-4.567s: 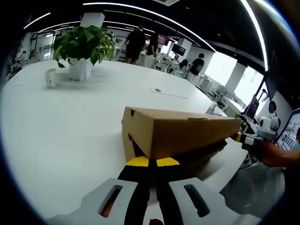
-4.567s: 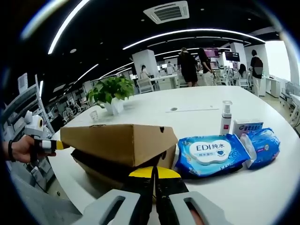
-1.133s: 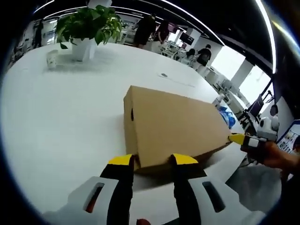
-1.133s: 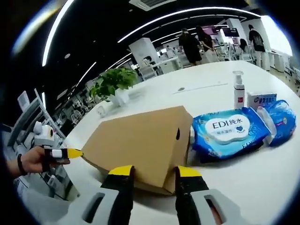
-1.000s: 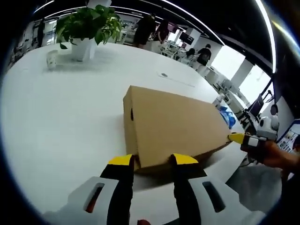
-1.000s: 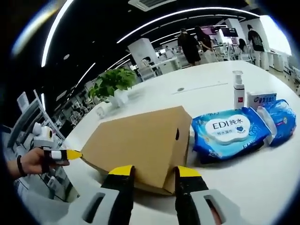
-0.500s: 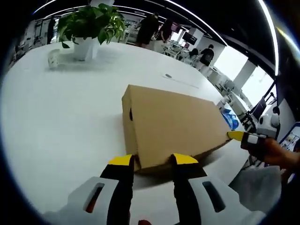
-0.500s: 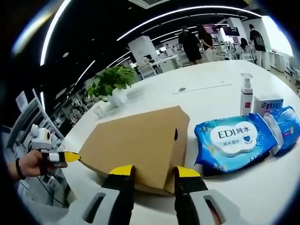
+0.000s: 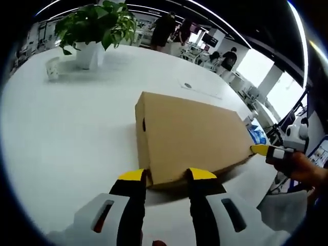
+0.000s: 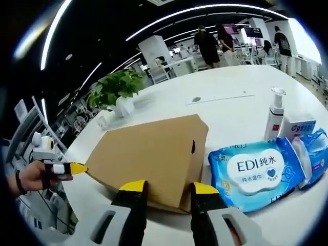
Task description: Operate the shoe box by opening the lid, removing the specified soft item, and placing it in the target area until the item is outside and the box remains undamaged.
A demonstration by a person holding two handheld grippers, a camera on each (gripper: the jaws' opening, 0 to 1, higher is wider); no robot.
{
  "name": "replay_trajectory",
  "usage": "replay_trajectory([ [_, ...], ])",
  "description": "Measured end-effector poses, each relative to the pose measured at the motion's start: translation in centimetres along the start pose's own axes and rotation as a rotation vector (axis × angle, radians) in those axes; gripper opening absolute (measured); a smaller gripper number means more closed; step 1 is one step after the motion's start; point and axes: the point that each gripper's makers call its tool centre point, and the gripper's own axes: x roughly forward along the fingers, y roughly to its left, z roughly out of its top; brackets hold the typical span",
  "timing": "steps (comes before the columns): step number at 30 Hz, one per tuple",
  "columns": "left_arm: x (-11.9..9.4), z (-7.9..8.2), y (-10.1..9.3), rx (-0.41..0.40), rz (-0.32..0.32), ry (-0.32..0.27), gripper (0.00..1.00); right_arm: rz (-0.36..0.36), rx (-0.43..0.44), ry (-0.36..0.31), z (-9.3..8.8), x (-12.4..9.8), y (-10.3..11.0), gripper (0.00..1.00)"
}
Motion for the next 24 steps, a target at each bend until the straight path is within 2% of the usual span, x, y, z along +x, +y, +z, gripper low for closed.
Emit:
replay_trajectory([
  [14,1.3,1.1,-0.6,0.001,-0.004,0.002,0.32,-0.002,-0.005,0.025,1.3,0.7,-1.3,0.3],
  [21,1.2,1.1,-0.5,-0.007,-0.008,0.007,0.32,0.013,0.0,0.025,1.3,0.5,-1.3,0.31],
  [24,0.8,1.1,-0.8,0.016,0.003,0.004,0.31,0.02,0.008,0.022,1.4,-0.2,-1.6,0.28],
])
